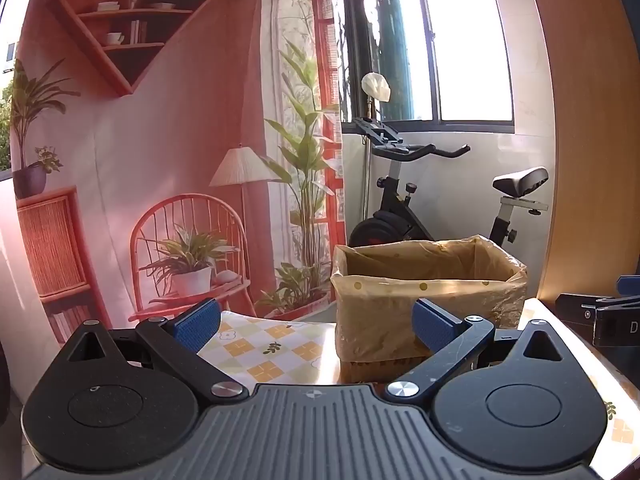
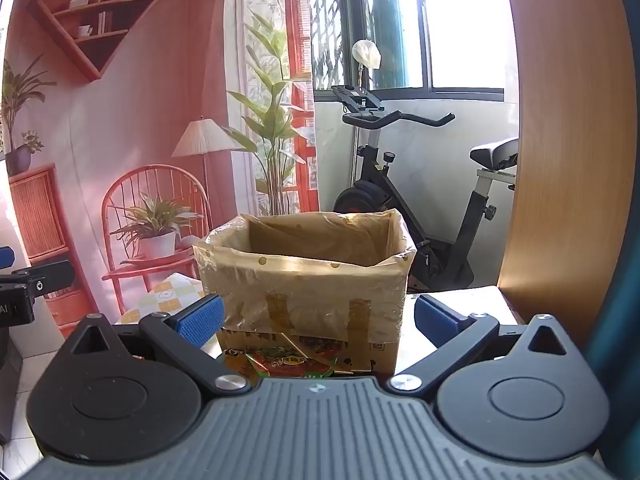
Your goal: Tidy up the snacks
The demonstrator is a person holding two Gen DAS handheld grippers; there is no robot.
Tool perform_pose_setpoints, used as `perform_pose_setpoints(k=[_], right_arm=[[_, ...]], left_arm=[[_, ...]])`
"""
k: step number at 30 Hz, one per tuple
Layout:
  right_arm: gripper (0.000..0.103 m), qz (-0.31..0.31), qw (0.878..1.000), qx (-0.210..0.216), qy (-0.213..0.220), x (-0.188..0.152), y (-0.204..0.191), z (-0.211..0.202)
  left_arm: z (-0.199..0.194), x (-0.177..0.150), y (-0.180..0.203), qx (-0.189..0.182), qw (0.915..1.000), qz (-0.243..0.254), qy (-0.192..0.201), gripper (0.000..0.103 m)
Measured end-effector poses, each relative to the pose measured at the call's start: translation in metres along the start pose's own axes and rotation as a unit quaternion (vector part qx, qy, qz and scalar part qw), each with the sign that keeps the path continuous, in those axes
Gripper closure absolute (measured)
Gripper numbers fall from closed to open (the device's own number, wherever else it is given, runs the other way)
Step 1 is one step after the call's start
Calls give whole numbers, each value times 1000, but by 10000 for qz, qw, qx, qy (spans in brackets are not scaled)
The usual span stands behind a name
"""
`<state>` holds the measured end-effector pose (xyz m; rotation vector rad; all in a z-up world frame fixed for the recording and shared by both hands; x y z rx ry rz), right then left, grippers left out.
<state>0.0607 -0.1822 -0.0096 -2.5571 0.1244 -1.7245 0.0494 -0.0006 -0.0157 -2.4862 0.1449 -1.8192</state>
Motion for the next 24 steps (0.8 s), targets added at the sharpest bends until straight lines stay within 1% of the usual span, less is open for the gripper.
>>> perform_pose_setpoints(k=[1, 2, 3, 5, 8, 24], right_arm=[[0, 8, 10000, 9, 6, 0, 0, 0], [0, 9, 10000, 7, 0, 0, 0, 0], [0, 9, 10000, 4, -5, 0, 0, 0], [0, 11, 10000, 6, 2, 0, 0, 1], [0, 7, 10000, 3, 10, 0, 0, 1], [0, 8, 10000, -21, -1, 2, 1, -4]], left_arm=[[1, 0, 0, -34, 10000, -4, -10, 1], [-3, 2, -4, 7, 9999, -89, 81, 1], [-3, 1, -4, 8, 9999, -95, 71, 1], [1, 0, -1, 44, 10000, -49, 2, 1], [0, 1, -3, 49, 10000, -45, 63, 1], [-4, 0, 0, 27, 10000, 22, 81, 1]])
Point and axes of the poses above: each gripper's, at about its wrist camera, not at the fingertips, and z roughly the way its jaws point, y to its right, x to its top, the point moved 5 cm from there along z, roughly the way its jaws point
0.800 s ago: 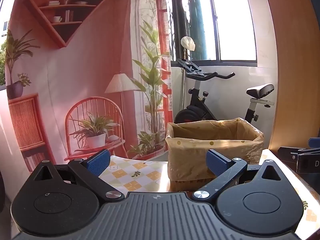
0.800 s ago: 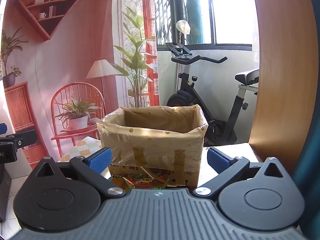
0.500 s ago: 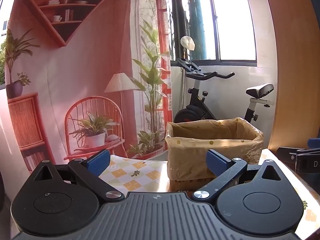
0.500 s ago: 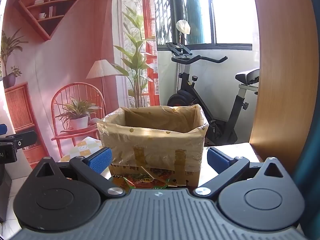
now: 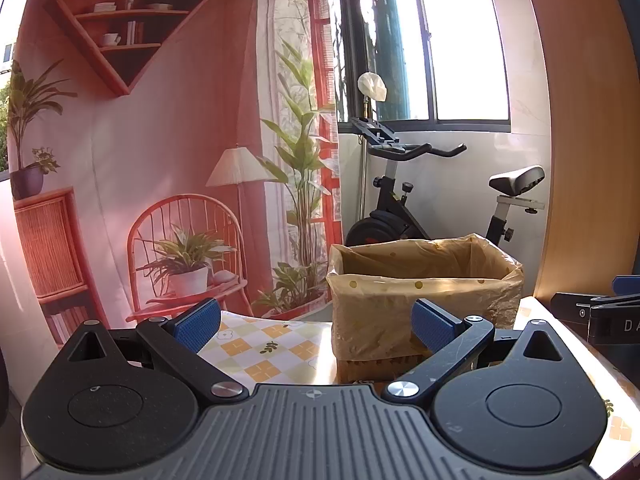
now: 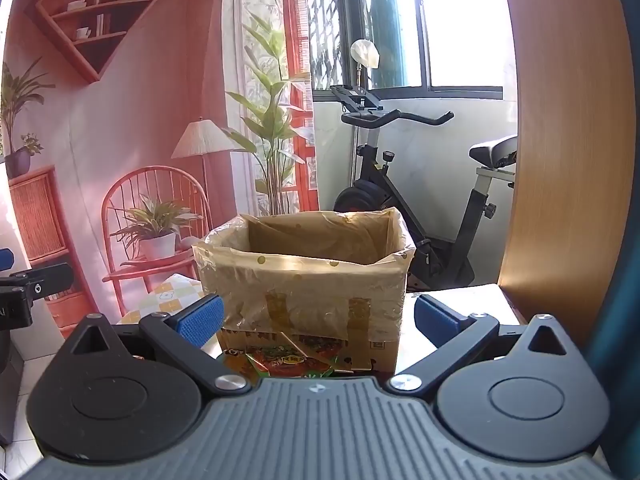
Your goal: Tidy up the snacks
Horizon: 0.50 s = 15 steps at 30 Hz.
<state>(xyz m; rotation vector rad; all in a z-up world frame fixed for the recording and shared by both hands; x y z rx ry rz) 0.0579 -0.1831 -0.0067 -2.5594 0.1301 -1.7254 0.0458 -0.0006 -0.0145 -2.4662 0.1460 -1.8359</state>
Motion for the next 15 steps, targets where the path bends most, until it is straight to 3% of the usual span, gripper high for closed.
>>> perform_pose_setpoints(k=[15], right_arm=[[0, 21, 10000, 15, 2, -2, 1, 2]], left_arm=[[0, 0, 0, -18, 10000, 3, 7, 1]])
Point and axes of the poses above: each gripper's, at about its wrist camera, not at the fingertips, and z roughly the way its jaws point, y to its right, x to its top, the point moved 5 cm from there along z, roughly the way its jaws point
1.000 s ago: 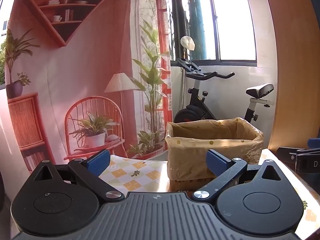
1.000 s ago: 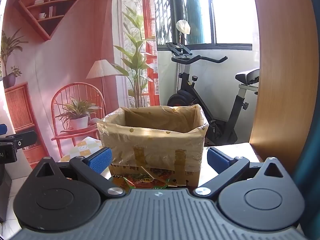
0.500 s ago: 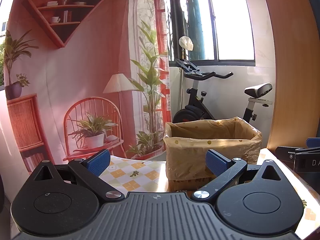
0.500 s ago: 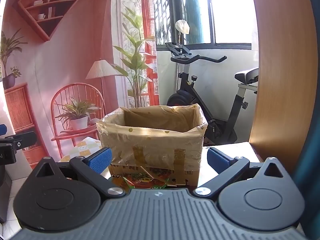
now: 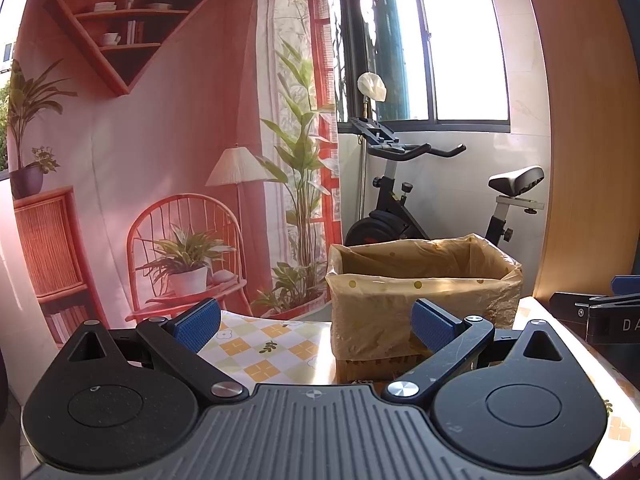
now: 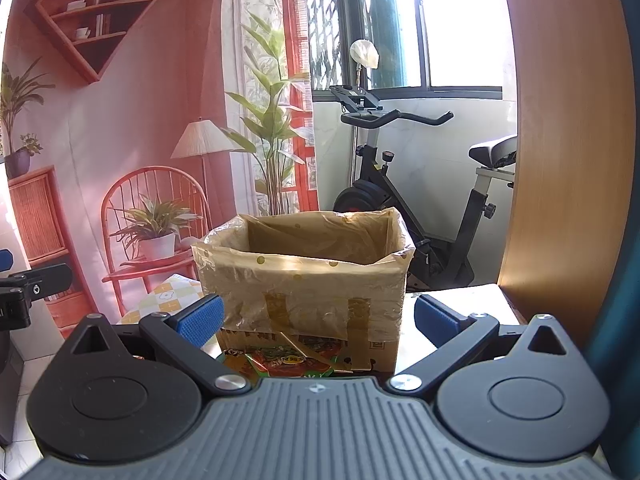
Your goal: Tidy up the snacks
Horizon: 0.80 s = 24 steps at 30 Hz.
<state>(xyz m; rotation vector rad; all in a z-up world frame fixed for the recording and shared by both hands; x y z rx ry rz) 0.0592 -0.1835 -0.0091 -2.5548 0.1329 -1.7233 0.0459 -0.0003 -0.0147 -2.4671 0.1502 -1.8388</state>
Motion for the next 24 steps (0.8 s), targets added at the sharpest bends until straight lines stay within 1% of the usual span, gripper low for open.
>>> perform_pose_setpoints(k=[24], right_arm=[[0, 11, 10000, 3, -2, 0, 1, 1]], left_arm=[[-1, 0, 0, -9, 10000, 21, 0, 1]])
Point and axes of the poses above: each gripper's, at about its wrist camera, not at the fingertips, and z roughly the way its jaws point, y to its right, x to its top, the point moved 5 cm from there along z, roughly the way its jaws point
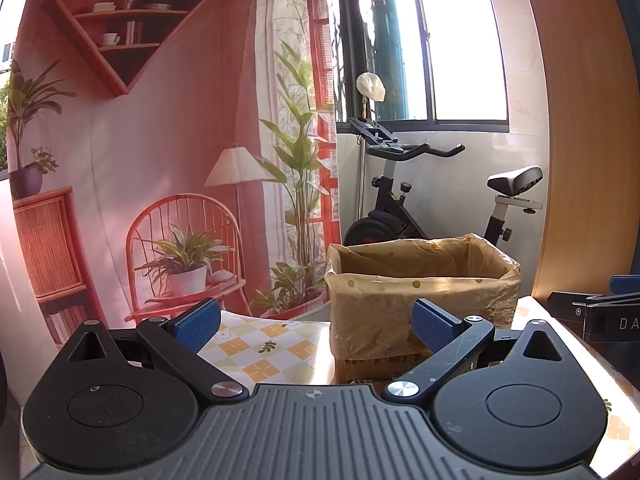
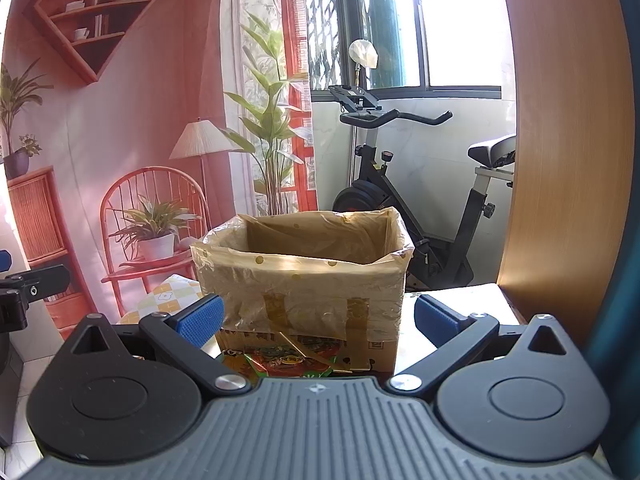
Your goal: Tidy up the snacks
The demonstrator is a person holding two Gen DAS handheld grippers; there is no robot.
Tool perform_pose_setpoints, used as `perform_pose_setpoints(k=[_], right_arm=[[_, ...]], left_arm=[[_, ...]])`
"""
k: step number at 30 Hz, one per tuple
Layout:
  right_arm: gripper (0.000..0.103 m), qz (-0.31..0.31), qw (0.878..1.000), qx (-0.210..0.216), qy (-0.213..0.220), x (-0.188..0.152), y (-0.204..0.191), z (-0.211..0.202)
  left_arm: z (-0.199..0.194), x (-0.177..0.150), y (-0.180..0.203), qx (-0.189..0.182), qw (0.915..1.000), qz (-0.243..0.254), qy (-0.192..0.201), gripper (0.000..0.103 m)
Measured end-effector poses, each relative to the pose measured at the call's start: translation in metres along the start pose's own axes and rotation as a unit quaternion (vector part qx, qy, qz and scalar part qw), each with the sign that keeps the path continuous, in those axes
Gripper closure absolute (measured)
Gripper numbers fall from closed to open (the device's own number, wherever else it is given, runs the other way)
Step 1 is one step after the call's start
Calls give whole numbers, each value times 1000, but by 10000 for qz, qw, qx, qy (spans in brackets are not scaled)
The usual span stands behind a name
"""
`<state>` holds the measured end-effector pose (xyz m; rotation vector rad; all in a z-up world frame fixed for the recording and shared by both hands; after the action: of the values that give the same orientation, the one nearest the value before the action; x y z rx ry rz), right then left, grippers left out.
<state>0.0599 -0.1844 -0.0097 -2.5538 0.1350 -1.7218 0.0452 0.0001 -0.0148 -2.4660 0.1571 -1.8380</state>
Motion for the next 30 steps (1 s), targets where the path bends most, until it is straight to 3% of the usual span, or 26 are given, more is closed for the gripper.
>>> perform_pose_setpoints(k=[30], right_arm=[[0, 27, 10000, 29, -1, -2, 2, 3]], left_arm=[[1, -2, 2, -123, 9999, 40, -38, 1]])
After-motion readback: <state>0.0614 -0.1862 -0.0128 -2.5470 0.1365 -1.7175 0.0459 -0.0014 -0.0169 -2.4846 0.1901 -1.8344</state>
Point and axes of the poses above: each gripper's, at about its wrist camera, not at the fingertips, and z roughly the way its jaws point, y to its right, x to its top, the point moved 5 cm from there along z, roughly the way its jaws point
